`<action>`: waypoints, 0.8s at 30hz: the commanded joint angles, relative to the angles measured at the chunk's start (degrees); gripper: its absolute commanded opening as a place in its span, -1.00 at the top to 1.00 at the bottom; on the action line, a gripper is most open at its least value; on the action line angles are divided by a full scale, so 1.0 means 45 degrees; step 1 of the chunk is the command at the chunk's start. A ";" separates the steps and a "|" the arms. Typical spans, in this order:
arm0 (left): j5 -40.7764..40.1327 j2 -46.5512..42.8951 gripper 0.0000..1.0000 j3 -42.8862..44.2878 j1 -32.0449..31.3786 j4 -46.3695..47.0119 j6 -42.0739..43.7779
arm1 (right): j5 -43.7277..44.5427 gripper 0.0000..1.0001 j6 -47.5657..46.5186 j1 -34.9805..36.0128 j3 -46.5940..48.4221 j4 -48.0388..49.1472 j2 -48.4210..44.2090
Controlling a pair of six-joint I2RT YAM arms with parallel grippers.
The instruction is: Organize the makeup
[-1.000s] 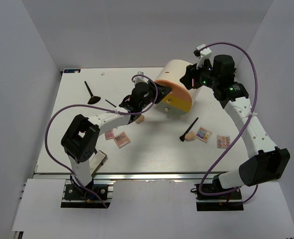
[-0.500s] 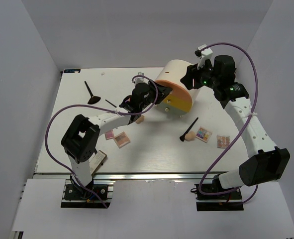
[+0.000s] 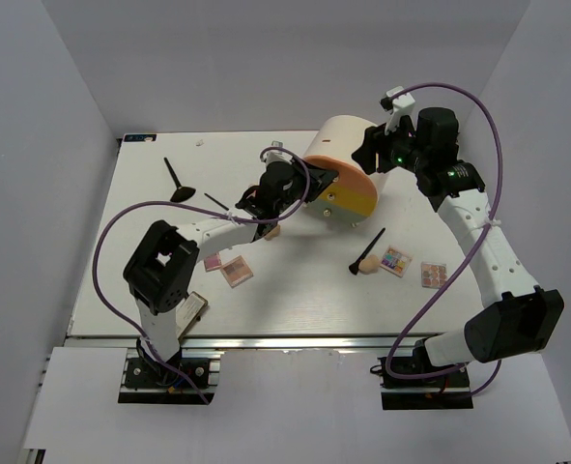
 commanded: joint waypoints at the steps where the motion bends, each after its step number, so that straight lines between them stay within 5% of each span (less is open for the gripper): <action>1: 0.0010 0.0139 0.44 0.0246 -0.0143 -0.0407 -0.0023 | -0.0078 -0.17 0.0148 -0.0063 -0.0060 0.0605 -0.0450; 11: -0.0068 -0.0661 0.69 -0.0573 -0.0162 -0.0446 0.0114 | 0.0000 -0.17 0.0109 -0.0102 -0.0236 0.0605 -0.0547; 24: 0.0264 -0.2671 0.75 -0.2351 -0.0201 -0.0329 0.0173 | 0.0020 -0.17 0.0109 -0.0180 -0.0412 0.0625 -0.0645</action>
